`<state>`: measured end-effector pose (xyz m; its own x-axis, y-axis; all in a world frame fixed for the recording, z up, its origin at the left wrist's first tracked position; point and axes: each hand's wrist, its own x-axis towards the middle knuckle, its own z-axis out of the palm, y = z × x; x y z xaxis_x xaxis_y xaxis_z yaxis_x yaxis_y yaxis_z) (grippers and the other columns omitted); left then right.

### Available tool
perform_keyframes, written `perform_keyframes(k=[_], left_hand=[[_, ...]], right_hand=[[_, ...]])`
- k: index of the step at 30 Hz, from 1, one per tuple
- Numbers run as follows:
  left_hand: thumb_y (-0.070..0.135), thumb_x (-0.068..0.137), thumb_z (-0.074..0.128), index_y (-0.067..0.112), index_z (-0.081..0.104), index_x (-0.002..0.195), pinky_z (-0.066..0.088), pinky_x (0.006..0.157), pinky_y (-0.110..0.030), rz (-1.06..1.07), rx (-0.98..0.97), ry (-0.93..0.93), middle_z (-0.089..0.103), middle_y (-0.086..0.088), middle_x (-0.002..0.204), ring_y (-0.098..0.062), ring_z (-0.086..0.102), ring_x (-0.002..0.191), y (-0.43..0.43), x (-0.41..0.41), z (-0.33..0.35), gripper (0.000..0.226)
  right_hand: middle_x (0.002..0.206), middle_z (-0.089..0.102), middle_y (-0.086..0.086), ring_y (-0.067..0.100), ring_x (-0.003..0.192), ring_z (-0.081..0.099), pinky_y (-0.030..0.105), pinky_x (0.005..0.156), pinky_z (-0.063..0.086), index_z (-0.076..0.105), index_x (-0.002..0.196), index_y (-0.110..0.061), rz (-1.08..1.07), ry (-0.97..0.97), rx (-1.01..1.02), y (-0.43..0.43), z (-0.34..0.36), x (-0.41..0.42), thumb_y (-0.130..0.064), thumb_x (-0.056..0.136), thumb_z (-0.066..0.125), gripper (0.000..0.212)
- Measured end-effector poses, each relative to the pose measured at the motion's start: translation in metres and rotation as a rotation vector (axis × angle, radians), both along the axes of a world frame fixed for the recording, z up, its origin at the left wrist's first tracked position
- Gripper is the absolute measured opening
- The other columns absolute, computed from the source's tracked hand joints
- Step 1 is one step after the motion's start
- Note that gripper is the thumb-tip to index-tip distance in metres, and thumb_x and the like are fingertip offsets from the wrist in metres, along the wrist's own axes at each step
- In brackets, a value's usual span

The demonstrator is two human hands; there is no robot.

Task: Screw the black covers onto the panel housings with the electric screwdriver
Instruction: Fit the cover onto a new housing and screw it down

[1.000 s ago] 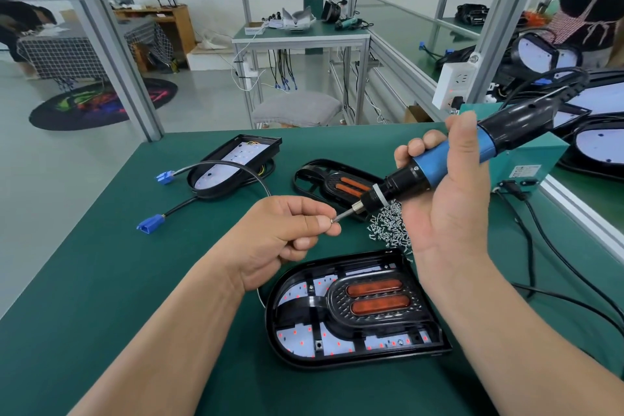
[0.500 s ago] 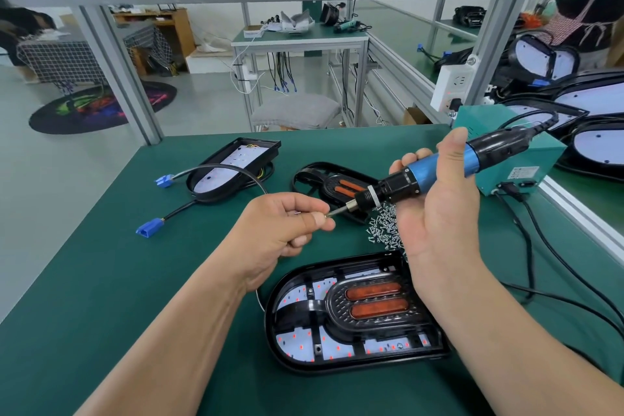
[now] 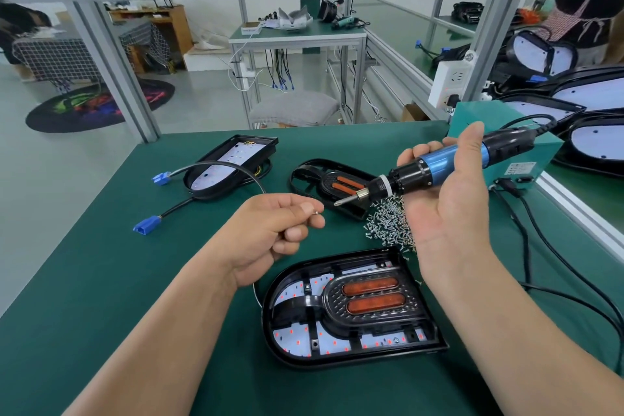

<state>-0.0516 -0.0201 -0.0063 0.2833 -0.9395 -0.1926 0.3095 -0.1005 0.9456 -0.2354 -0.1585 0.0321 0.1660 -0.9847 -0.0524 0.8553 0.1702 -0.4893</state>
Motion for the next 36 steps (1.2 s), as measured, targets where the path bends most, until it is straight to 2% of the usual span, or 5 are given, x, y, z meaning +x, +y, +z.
perform_keyframes(k=[6, 25, 31, 36], left_hand=[[0.001, 0.086, 0.077, -0.001, 0.071, 0.11, 0.033, 0.044, -0.014, -0.074, -0.034, 0.094, 0.073, -0.015, 0.093, -0.007, 0.044, 0.056, 0.0015, -0.0029, 0.0029, 0.024], [-0.004, 0.09, 0.071, 0.003, 0.075, 0.104, 0.032, 0.042, -0.013, -0.101, -0.074, 0.083, 0.074, -0.02, 0.098, -0.007, 0.042, 0.053, 0.0008, -0.0082, -0.0007, 0.016], [0.003, 0.082, 0.075, 0.0, 0.072, 0.109, 0.032, 0.042, -0.014, -0.089, -0.065, 0.031, 0.075, -0.02, 0.098, -0.007, 0.041, 0.053, 0.0001, -0.0088, -0.0003, 0.028], [0.002, 0.084, 0.074, 0.006, 0.077, 0.101, 0.032, 0.042, -0.014, -0.086, -0.071, 0.025, 0.075, -0.021, 0.098, -0.008, 0.042, 0.053, 0.0003, -0.0075, -0.0007, 0.018]], right_hand=[[0.083, 0.06, 0.003, 0.019, 0.075, 0.061, 0.038, 0.084, 0.06, 0.055, 0.115, -0.011, 0.024, 0.003, -0.017, 0.0035, 0.0014, 0.0012, -0.04, 0.099, 0.075, 0.038], [0.081, 0.06, 0.001, 0.017, 0.073, 0.06, 0.037, 0.081, 0.057, 0.055, 0.113, -0.012, 0.026, 0.036, -0.081, 0.0084, 0.0007, 0.0044, -0.033, 0.101, 0.073, 0.03], [0.081, 0.06, 0.002, 0.018, 0.073, 0.06, 0.037, 0.082, 0.058, 0.055, 0.114, -0.012, 0.016, 0.034, -0.056, 0.0079, -0.0002, 0.0047, -0.033, 0.101, 0.074, 0.031], [0.081, 0.061, 0.001, 0.017, 0.073, 0.061, 0.037, 0.083, 0.058, 0.056, 0.114, -0.013, 0.023, 0.027, -0.061, 0.0074, 0.0001, 0.005, -0.035, 0.101, 0.073, 0.031]])
